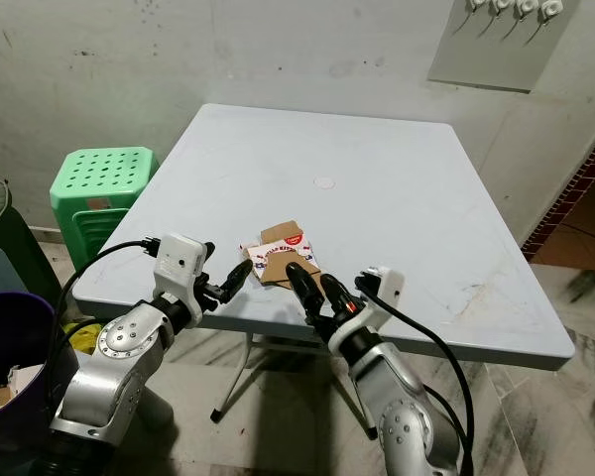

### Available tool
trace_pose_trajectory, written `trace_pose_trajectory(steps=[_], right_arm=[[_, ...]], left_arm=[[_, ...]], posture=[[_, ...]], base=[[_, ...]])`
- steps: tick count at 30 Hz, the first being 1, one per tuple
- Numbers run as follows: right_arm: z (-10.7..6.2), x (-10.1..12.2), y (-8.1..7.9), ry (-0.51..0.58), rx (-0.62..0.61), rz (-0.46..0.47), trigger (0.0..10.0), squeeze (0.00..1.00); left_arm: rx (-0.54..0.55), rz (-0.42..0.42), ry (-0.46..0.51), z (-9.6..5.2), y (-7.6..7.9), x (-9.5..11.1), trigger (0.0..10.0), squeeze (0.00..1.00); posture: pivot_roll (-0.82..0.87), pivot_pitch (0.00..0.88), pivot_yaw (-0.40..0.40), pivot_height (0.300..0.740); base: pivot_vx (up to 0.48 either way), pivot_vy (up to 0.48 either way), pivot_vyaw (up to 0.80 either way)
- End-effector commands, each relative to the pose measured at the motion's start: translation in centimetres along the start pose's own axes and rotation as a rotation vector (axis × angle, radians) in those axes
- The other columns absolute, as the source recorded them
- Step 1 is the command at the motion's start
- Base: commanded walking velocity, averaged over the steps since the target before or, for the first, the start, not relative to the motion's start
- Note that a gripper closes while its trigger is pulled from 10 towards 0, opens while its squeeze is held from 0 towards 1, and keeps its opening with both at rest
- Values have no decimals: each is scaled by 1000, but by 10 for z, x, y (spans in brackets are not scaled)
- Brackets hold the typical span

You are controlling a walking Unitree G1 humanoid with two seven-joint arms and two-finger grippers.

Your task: Picking trash to rubbish bin

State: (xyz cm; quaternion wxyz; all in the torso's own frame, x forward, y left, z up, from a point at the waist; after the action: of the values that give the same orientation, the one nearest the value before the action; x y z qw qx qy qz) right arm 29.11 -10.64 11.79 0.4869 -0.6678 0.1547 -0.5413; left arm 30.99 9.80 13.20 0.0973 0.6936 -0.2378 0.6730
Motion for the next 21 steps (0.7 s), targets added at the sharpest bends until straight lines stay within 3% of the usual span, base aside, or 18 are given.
trace_pose_trajectory(steps=[1, 9, 21], right_arm=[[1, 0, 2, -10, 10, 36, 10000, 0], [6, -4, 23, -17, -74, 12, 10000, 0], [21, 18, 55, 55, -279, -287, 10000, 0]], left_arm=[[9, 0, 18, 1, -1, 7, 10000, 0], [21, -5, 28, -1, -3, 11, 10000, 0], [22, -11, 34, -6, 1, 14, 10000, 0]], posture=[[-22, 0, -68, 740], [-16, 0, -70, 740], [1, 0, -79, 740]], base=[[0, 0, 0], [0, 0, 0], [0, 0, 0]])
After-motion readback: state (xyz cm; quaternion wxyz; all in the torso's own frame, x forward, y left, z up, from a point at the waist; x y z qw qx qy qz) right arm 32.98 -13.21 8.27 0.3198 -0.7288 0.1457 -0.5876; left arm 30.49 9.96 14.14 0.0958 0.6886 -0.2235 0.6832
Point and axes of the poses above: a point about 5 cm out from each wrist's last joint towards the gripper, its own z axis pointing out of the wrist towards the gripper, its own x axis along the axis of the wrist's last joint, y = z × x, the point moved 1 cm from there along z, pointing out of the wrist towards the gripper, and after that the axes turned 9 degrees about z, right-handed, at the moved point
